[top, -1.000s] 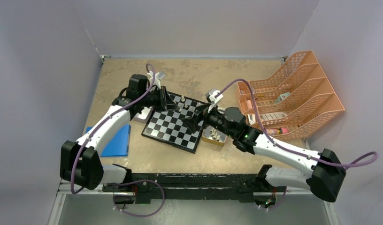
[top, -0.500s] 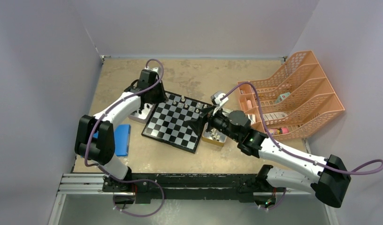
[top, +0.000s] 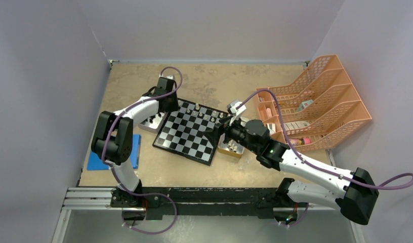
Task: Set up the chess pieces on the board
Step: Place the chess piece on the chessboard.
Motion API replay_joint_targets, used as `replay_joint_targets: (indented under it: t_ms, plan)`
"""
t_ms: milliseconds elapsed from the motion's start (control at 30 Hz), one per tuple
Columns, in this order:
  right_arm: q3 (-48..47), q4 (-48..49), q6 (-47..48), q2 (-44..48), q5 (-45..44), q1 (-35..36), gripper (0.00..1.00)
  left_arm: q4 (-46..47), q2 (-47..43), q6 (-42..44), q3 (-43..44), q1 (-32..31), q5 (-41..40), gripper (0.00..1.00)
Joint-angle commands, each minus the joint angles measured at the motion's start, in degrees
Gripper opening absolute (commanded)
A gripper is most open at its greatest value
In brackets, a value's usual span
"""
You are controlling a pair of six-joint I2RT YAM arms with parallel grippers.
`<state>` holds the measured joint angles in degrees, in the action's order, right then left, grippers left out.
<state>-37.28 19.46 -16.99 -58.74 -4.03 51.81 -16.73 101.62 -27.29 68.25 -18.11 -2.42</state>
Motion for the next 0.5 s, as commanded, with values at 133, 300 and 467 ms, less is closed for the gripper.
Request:
replay_joint_targets:
  t_ms: [133, 300, 467]
  plan:
    - [-2.9, 0.6, 0.6, 0.5, -1.6, 0.3, 0.99, 4.3, 0.9, 2.2, 1.6, 0.7, -1.0, 0.0]
    - [-3.3, 0.3, 0.1, -0.1, -0.8, 0.3, 0.99, 4.6, 2.1, 2.4, 2.4, 1.2, -1.2, 0.0]
    - [-3.9, -1.0, 0.0, -0.1, -1.1, 0.3, 0.99, 4.3, 3.8, 3.0, 4.0, 1.4, -1.2, 0.0]
